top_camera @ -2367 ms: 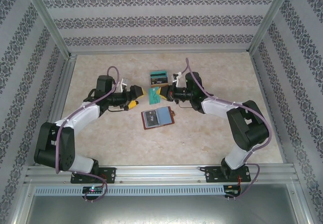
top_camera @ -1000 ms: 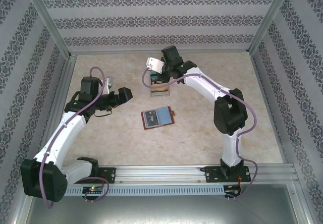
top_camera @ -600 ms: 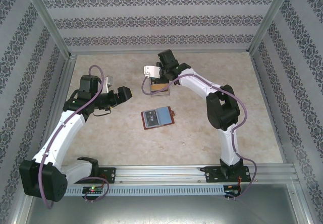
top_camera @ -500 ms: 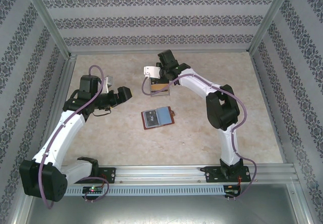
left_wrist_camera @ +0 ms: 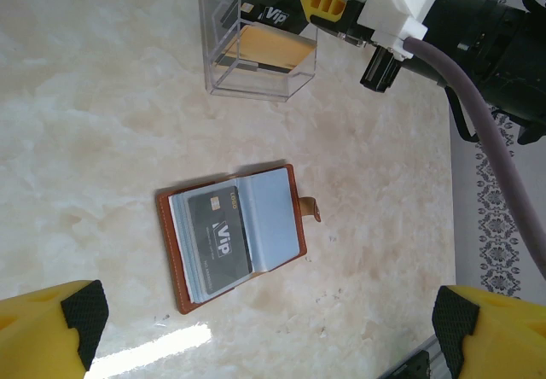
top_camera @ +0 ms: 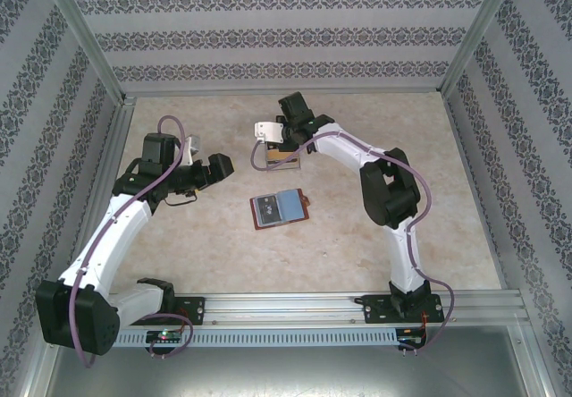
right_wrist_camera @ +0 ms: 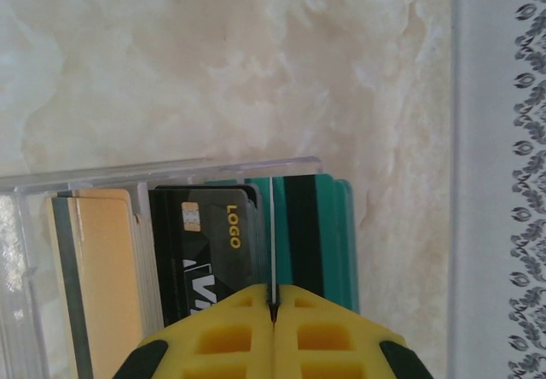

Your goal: Take the credit cards out of the card holder

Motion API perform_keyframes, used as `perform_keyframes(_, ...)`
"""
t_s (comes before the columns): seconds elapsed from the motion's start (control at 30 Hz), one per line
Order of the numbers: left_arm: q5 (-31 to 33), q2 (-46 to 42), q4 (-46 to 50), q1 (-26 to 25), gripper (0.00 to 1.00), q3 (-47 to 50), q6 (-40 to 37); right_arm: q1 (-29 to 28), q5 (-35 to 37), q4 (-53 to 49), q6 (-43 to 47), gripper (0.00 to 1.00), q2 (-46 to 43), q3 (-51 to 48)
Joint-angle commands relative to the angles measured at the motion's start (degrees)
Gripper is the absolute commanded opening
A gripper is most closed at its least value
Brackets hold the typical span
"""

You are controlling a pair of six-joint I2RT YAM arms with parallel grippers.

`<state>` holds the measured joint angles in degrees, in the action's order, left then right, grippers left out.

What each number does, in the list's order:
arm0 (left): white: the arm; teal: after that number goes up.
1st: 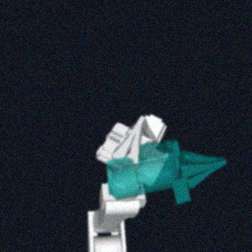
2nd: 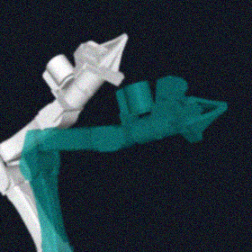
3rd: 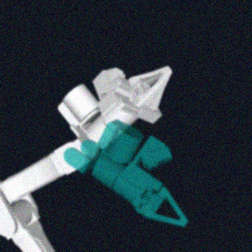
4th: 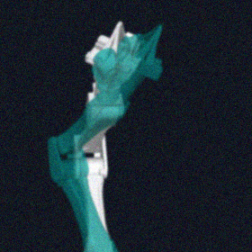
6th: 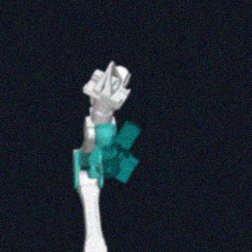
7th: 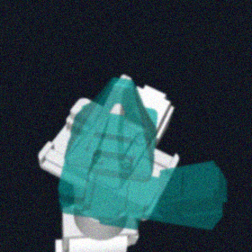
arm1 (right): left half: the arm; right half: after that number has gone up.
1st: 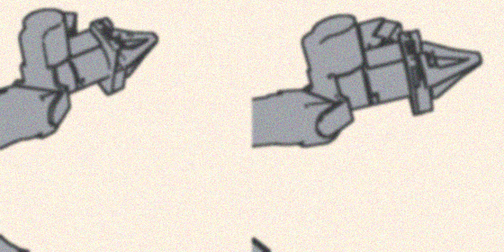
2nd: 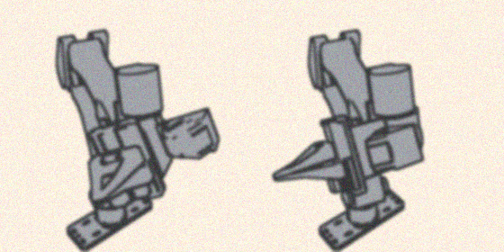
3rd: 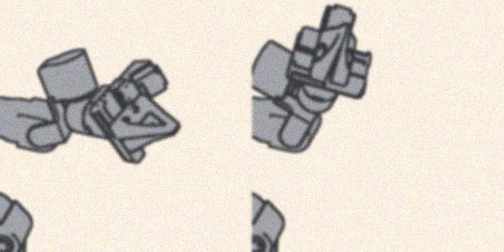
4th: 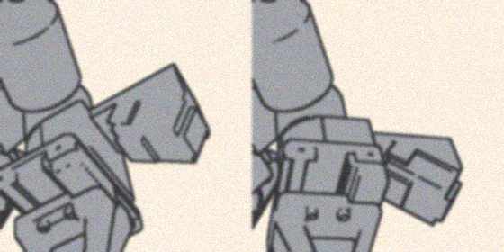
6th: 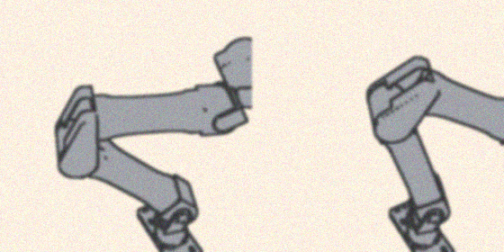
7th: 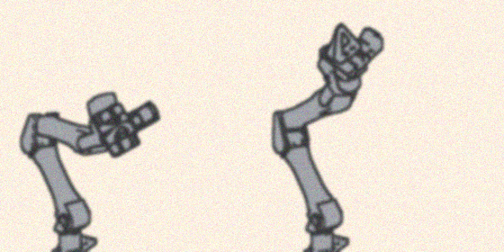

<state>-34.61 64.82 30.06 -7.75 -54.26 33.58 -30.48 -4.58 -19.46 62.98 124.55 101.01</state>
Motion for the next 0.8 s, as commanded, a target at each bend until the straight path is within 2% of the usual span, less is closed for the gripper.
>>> perform_keyframes(0.0, 0.3, 0.5, 0.8, 0.8, 1.0, -1.2, -0.9, 0.9, -1.6, 0.8, -0.7, 0.0, 0.6, -0.5)
perform_keyframes(0.13, 0.1, 0.9, 0.5, 0.8, 1.0, -1.3, -0.7, 1.2, -0.6, 2.5, -1.4, 0.05, 1.1, 0.0)
perform_keyframes(0.17, 0.2, 1.0, 0.5, 0.8, 1.0, -1.4, -0.7, 1.2, -0.3, 3.2, -1.8, 0.12, 1.3, 0.2)
perform_keyframes(0.2, 0.2, 1.1, 0.5, 0.8, 1.0, -1.4, -0.7, 1.3, -0.2, 3.7, -2.2, 0.25, 1.4, 0.5)
perform_keyframes(0.23, 0.1, 1.0, 0.5, 0.9, 1.0, -1.4, -0.7, 1.4, -0.2, 3.9, -2.5, 0.27, 1.6, 0.8)
perform_keyframes(0.6, 0.5, 1.2, 0.7, 0.8, 1.0, -1.6, -0.6, 1.8, 3.4, 9.5, -4.8, 0.34, 3.3, 1.6)
perform_keyframes(0.77, 0.6, 1.2, 0.5, 0.8, 1.0, -1.3, -0.7, 2.3, 4.4, 9.0, -12.0, 0.35, 1.4, 3.8)
